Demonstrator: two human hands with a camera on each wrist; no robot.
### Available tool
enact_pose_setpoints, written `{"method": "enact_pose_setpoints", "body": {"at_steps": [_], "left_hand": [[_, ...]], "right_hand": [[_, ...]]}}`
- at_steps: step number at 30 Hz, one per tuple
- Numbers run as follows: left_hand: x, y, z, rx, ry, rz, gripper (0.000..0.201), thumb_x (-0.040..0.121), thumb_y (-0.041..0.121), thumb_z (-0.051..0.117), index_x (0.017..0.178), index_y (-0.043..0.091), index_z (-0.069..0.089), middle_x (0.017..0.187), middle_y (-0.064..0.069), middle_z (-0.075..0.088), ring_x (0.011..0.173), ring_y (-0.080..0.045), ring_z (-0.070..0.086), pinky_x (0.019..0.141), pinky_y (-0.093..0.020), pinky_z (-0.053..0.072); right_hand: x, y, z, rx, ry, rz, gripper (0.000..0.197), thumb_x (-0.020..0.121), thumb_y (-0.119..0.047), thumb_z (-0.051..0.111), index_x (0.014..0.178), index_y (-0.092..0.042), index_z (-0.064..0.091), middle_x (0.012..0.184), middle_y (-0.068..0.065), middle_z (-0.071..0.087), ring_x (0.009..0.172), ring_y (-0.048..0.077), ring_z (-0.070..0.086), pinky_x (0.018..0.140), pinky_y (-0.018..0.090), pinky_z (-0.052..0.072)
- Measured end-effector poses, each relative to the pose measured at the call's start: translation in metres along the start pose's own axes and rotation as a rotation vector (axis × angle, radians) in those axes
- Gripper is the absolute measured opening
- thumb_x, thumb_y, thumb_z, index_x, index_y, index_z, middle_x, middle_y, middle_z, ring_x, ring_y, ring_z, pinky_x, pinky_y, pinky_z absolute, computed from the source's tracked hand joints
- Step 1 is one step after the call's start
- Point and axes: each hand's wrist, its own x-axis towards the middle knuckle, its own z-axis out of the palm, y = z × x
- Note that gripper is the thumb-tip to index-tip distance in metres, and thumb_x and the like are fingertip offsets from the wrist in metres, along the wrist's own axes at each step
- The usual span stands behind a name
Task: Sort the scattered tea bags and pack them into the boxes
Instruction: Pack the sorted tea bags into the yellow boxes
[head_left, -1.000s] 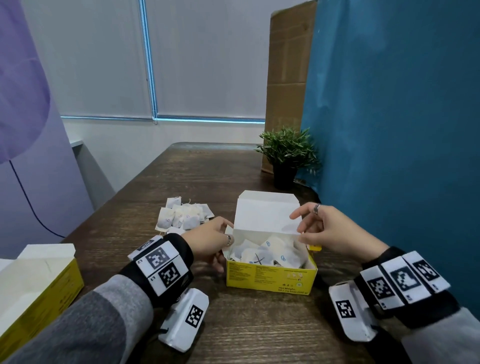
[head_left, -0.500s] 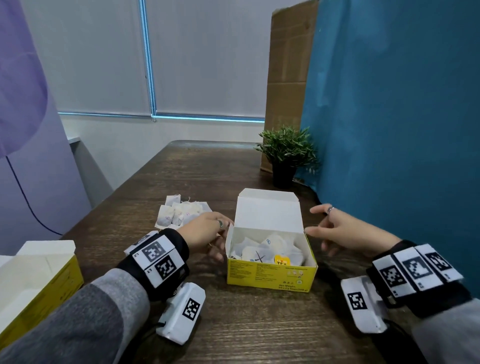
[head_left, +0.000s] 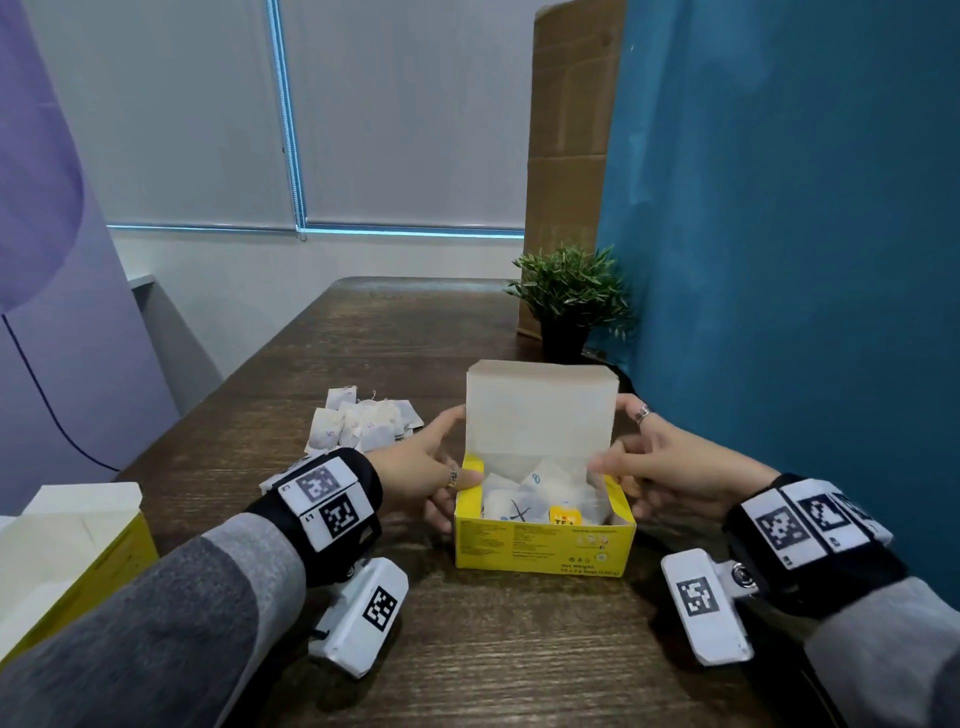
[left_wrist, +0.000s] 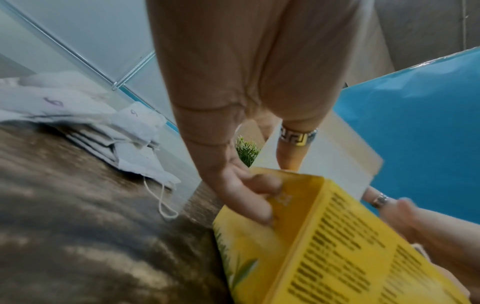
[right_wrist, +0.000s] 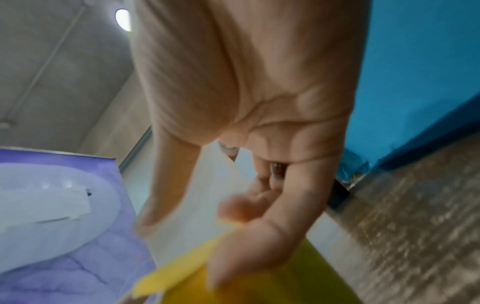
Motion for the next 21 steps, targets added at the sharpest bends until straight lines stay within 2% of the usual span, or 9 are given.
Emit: {"method": "enact_pose_setpoints", "body": {"at_steps": [3,5,7,9,11,13,15,17,21], "left_hand": [[-0.004,-0.001,-0.005,0.101,0.077,0.114,0.043,0.089,-0.001,0.055,0.108,0.036,0.050,0.097,-0.003,0.049,0.059,-0.025,0.057,0.049,-0.032,0.052],[-0.006,-0.001,-0.008,0.181,0.098,0.187,0.047,0.087,-0.011,0.049,0.102,0.034,0.055,0.100,0.000,0.057,0.080,-0.036,0.061,0.058,-0.039,0.054],[-0.008,0.001,-0.011,0.275,0.099,0.220,0.054,0.086,-0.013,0.045,0.103,0.036,0.057,0.106,0.002,0.064,0.100,-0.034,0.062,0.078,-0.046,0.054],[-0.013,0.004,-0.014,0.344,0.051,0.198,0.061,0.087,-0.013,0.040,0.110,0.041,0.055,0.119,0.002,0.062,0.110,-0.028,0.061,0.084,-0.041,0.055],[-0.018,0.006,-0.017,0.397,-0.036,0.136,0.066,0.089,-0.010,0.038,0.122,0.046,0.047,0.129,-0.003,0.056,0.115,-0.024,0.057,0.089,-0.034,0.054],[-0.023,0.010,-0.017,0.463,-0.132,0.088,0.068,0.090,-0.003,0.046,0.136,0.045,0.034,0.134,-0.005,0.051,0.117,-0.022,0.054,0.094,-0.028,0.049],[-0.025,0.012,-0.015,0.594,-0.194,0.066,0.075,0.088,0.009,0.059,0.144,0.041,0.021,0.145,0.004,0.036,0.124,-0.015,0.044,0.100,-0.021,0.038],[-0.023,0.012,-0.013,0.660,-0.215,0.054,0.083,0.084,0.028,0.066,0.146,0.041,0.012,0.155,0.008,0.013,0.138,-0.013,0.025,0.107,-0.020,0.022],[-0.017,0.003,-0.008,0.765,-0.207,0.030,0.085,0.083,0.051,0.058,0.146,0.046,0.001,0.158,0.002,-0.012,0.146,-0.017,0.000,0.116,-0.029,0.009]], "right_hand": [[-0.009,-0.006,0.005,-0.015,-0.068,-0.054,0.046,0.069,-0.045,0.072,0.109,-0.030,0.052,0.064,-0.007,0.059,0.056,0.011,0.055,0.049,0.029,0.051],[-0.012,-0.008,0.005,-0.093,-0.091,-0.076,0.066,0.060,-0.069,0.067,0.114,-0.033,0.055,0.064,-0.012,0.058,0.063,0.007,0.057,0.056,0.028,0.050],[-0.013,-0.010,0.006,-0.155,-0.070,-0.094,0.070,0.068,-0.065,0.057,0.127,-0.029,0.050,0.063,-0.015,0.056,0.068,0.008,0.054,0.067,0.031,0.049],[-0.016,-0.013,0.007,-0.228,-0.094,-0.101,0.070,0.072,-0.061,0.056,0.135,-0.033,0.043,0.074,-0.007,0.060,0.075,0.014,0.057,0.079,0.035,0.048],[-0.021,-0.012,0.008,-0.353,-0.129,-0.084,0.078,0.068,-0.071,0.057,0.137,-0.042,0.038,0.105,0.001,0.066,0.100,0.016,0.062,0.099,0.032,0.046],[-0.026,-0.016,0.008,-0.491,-0.149,-0.056,0.082,0.067,-0.069,0.056,0.141,-0.044,0.030,0.132,-0.007,0.052,0.122,0.009,0.050,0.107,0.027,0.037],[-0.031,-0.021,0.010,-0.616,-0.170,-0.036,0.086,0.068,-0.065,0.057,0.143,-0.045,0.022,0.137,-0.011,0.040,0.125,0.006,0.042,0.106,0.022,0.034],[-0.032,-0.025,0.014,-0.685,-0.163,-0.017,0.080,0.076,-0.060,0.056,0.145,-0.044,0.017,0.130,-0.010,0.039,0.120,0.007,0.042,0.100,0.020,0.034],[-0.032,-0.024,0.025,-0.840,-0.152,0.040,0.080,0.087,-0.052,0.052,0.149,-0.039,0.003,0.118,-0.005,0.031,0.103,0.008,0.044,0.088,0.017,0.033]]}}
